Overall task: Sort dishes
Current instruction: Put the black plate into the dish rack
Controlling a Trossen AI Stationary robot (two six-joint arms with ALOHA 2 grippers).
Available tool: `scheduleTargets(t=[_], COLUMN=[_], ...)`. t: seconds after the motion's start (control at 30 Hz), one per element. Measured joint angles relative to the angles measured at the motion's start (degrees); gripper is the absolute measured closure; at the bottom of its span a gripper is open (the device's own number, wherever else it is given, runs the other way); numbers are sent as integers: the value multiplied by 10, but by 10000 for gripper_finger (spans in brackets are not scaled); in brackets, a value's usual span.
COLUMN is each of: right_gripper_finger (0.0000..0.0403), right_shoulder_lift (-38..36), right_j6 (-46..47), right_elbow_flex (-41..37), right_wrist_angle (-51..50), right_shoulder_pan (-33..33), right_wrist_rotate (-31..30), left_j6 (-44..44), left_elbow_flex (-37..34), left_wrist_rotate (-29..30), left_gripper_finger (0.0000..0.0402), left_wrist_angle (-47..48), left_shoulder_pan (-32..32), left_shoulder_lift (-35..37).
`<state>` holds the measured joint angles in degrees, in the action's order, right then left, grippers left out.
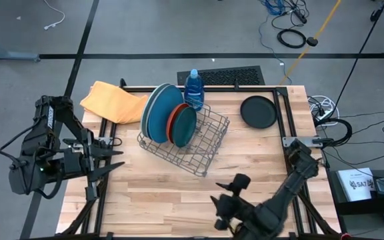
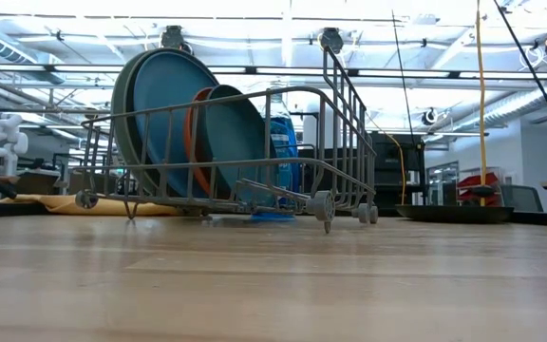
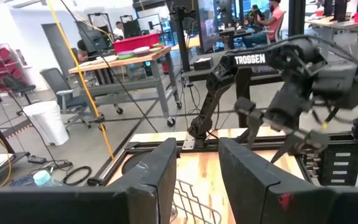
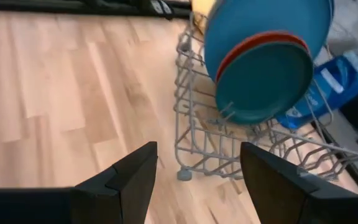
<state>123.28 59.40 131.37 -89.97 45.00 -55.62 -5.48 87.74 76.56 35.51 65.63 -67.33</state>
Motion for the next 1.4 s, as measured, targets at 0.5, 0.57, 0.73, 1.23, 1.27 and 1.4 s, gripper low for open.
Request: scheduleTargets(t=[0.5,0.57,0.73,1.23,1.27,1.4], right_gripper_finger=[179,179,179,179,179,179], right_shoulder_lift=[-88,-106,-138,-300,-326,-433], right_j6=[-179,-219,-239,-204,-199,-146], right_elbow_flex=[0,0,0,-215,-254,-413], right_wrist_angle=[157,174,121,2,2,20], right_shoulder_pan=[-32,-56,-138,-412,-428,-478], right_wrist_rotate=[-259,-272,-246,1,16,84], left_j6=[-1,-2,-7,-32,-33,-33], left_elbow_flex=[0,0,0,0,0,0], left_wrist_rotate=[0,0,0,0,0,0], left_gripper_finger=[278,278,278,278,278,278], left_wrist_angle=[-3,-3,-3,-1,0,-1], left_shoulder_pan=[-21,-25,-31,-30,-30,-30], left_shoulder_lift=[0,0,0,-6,-7,-10])
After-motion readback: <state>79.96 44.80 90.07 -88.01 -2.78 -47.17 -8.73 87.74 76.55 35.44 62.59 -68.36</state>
